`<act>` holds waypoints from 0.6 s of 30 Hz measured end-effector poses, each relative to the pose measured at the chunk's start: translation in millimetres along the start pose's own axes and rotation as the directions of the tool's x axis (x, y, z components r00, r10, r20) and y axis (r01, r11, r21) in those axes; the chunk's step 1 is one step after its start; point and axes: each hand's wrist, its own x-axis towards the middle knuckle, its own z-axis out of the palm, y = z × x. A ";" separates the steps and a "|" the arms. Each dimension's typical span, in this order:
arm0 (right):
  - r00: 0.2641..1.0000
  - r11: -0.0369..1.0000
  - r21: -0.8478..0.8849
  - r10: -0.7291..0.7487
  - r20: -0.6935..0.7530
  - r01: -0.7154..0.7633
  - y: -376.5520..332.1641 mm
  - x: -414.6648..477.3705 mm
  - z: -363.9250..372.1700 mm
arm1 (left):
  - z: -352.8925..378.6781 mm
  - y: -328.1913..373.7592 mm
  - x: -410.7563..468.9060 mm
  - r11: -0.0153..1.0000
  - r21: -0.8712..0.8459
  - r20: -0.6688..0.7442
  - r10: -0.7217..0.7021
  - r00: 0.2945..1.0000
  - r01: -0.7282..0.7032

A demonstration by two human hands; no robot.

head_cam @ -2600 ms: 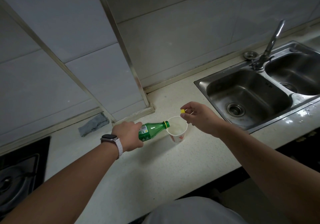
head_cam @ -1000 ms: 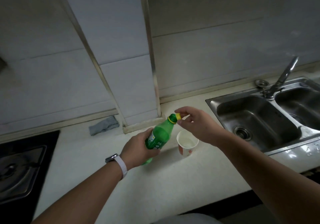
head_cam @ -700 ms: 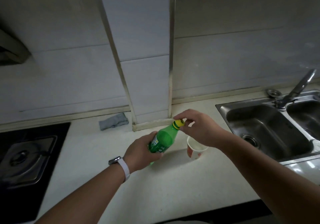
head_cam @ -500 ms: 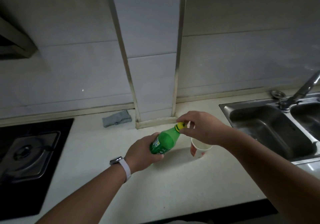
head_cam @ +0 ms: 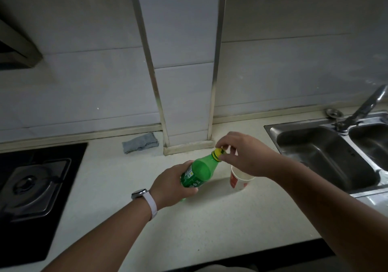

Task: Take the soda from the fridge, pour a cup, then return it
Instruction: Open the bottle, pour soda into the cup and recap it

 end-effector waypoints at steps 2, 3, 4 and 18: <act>0.991 0.982 -0.148 0.126 0.032 -0.120 1.6 2.2 -1.1 | 0.5 3.7 -0.8 1.000 0.016 0.008 0.006 1.000 -0.006; 0.986 0.968 -0.203 0.160 0.052 -0.146 3.6 2.7 -1.4 | 1.0 5.0 -1.2 1.000 0.025 0.008 0.007 1.000 -0.007; 0.987 0.972 -0.192 0.153 0.058 -0.140 6.1 2.2 -0.6 | 1.5 5.7 -1.2 1.000 0.029 0.006 0.004 1.000 -0.004; 0.997 0.996 0.078 0.039 0.065 -0.044 7.6 -6.1 -2.1 | 4.2 17.8 -1.8 0.995 0.090 0.054 0.025 0.998 -0.030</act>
